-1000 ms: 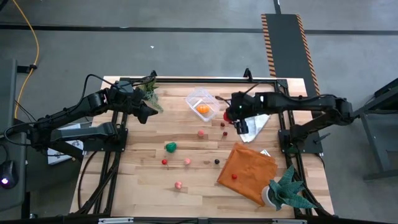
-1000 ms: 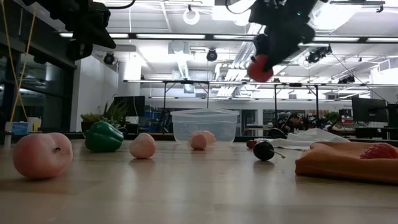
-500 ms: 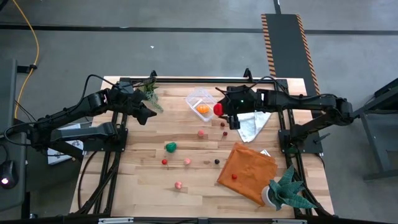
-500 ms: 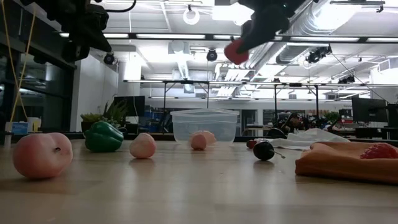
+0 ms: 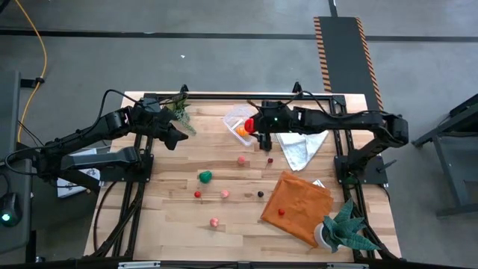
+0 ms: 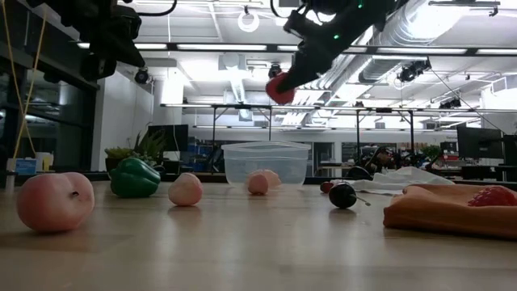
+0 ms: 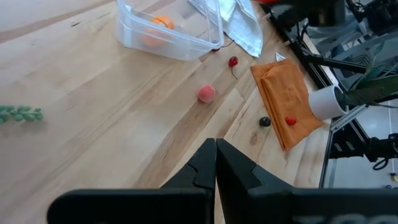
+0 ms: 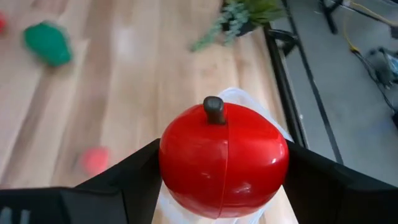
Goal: Pick and placing Produce into tupperware
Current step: Put the red apple into the transparent bin
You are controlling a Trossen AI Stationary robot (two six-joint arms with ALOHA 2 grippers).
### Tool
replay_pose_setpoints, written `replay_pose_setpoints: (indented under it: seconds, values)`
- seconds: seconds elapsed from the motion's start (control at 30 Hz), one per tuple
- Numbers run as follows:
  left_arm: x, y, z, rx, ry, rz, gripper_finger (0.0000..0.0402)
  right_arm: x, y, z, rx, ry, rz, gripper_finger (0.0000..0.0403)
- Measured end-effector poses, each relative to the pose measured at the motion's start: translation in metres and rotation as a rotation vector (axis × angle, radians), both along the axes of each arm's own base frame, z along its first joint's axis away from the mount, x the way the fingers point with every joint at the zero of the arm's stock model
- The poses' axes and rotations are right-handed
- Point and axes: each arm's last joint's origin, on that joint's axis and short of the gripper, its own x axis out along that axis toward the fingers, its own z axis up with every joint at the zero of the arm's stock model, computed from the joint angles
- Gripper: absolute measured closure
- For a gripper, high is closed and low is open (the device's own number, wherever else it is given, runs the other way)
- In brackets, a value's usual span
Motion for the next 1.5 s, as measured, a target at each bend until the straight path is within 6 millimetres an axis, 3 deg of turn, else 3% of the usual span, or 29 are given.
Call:
replay_pose_setpoints:
  seconds: [0.33, 0.63, 0.8, 1.03, 1.5]
  values:
    - [0.000, 0.000, 0.000, 0.007, 0.002, -0.009, 0.0401, 0.013, -0.023, -0.011, 0.099, -0.020, -0.104, 0.0135]
    - [0.000, 0.000, 0.000, 0.010, 0.002, -0.014, 0.0401, 0.057, -0.048, 0.001, 0.185, 0.048, -0.177, 0.0135]
    - [0.000, -0.001, 0.000, 0.005, 0.004, -0.019, 0.0401, 0.070, -0.070, -0.002, 0.311, 0.119, -0.248, 0.0135]
    - [0.000, -0.001, 0.000, 0.014, 0.006, -0.027, 0.0401, 0.066, -0.083, -0.010, 0.391, 0.183, -0.301, 0.0135]
    - [0.000, -0.001, 0.000, 0.041, 0.009, -0.051, 0.0401, 0.069, -0.084, -0.018, 0.440, 0.183, -0.336, 0.0135]
